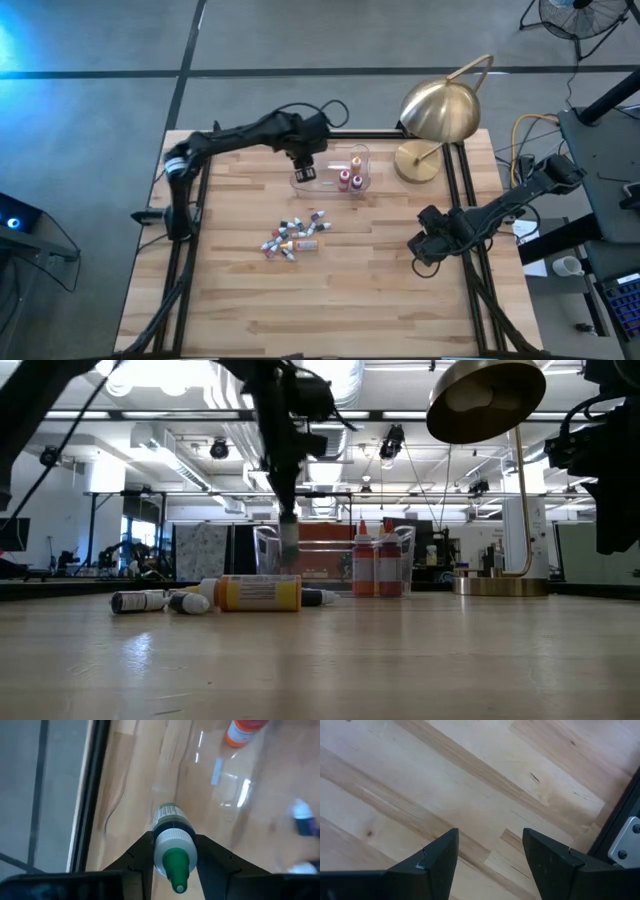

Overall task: Pick & Place food coloring
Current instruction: Put the big green food coloring bottle into the transparent bin

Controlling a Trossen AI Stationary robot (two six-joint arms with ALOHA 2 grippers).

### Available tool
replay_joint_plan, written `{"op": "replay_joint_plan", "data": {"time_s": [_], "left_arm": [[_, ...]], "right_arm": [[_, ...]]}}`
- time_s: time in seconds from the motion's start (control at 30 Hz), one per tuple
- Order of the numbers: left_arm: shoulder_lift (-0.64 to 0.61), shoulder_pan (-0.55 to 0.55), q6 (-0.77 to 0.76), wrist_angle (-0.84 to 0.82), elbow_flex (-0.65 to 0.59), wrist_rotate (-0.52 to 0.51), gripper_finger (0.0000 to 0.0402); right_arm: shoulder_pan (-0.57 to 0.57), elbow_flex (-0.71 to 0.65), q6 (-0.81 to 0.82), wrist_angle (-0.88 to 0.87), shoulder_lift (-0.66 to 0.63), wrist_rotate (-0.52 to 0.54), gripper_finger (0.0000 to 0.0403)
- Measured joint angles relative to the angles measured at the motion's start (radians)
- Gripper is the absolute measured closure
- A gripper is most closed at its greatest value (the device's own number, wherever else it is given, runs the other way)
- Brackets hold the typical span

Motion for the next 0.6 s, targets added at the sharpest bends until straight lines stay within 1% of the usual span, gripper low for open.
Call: {"op": "replay_joint_plan", "data": {"time_s": [0.07, 0.17, 0.27, 0.4, 0.5, 0.6], "left_arm": [[0.045, 0.005, 0.021, 0.017, 0.001, -0.004, 0.0305], [0.095, 0.010, 0.056, 0.014, -0.004, -0.039, 0.0288], [0.124, 0.015, 0.083, 0.011, -0.004, -0.048, 0.0271], [0.127, 0.019, 0.083, 0.047, -0.004, -0.049, 0.0264], [0.116, 0.026, 0.083, 0.047, -0.004, -0.052, 0.0262], [0.084, 0.029, 0.082, 0.031, 0.000, -0.078, 0.0261]], "right_arm": [[0.000, 0.000, 0.002, 0.000, 0.000, 0.000, 0.0189], [0.000, 0.000, 0.017, 0.000, 0.000, 0.000, 0.0189], [0.000, 0.000, 0.020, 0.000, 0.000, 0.000, 0.0189], [0.000, 0.000, 0.020, 0.000, 0.000, 0.001, 0.0189], [0.000, 0.000, 0.020, 0.000, 0.000, 0.001, 0.0189], [0.000, -0.001, 0.020, 0.000, 0.000, 0.015, 0.0189]]}}
